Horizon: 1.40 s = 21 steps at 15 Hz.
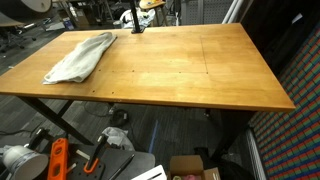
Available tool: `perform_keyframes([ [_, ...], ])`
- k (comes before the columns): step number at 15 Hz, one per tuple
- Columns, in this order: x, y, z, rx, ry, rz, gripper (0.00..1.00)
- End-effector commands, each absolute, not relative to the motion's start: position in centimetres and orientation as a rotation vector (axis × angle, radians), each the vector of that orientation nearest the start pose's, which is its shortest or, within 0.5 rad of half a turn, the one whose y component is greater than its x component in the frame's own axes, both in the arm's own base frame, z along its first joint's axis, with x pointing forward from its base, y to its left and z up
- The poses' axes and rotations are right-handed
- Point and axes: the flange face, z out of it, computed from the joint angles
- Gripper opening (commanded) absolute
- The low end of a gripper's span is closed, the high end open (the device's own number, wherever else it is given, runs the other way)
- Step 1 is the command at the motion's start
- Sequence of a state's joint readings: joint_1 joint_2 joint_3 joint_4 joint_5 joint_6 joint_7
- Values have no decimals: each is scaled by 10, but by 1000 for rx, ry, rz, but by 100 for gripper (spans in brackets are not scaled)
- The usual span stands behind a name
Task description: Fold the towel in half from right to left
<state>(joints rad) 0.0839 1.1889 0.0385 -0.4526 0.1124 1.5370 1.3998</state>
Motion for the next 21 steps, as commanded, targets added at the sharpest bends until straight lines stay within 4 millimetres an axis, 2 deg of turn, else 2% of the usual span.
perform_keyframes([
  [1,772,83,329,-2685,1709,311,100],
  [7,771,63,324,-3019,1379,239,100],
  [9,773,64,327,-3096,1227,200,100],
  [12,774,80,336,-3152,978,185,100],
  [16,773,104,348,-3149,797,158,100],
  [21,770,120,371,-3160,622,134,100],
])
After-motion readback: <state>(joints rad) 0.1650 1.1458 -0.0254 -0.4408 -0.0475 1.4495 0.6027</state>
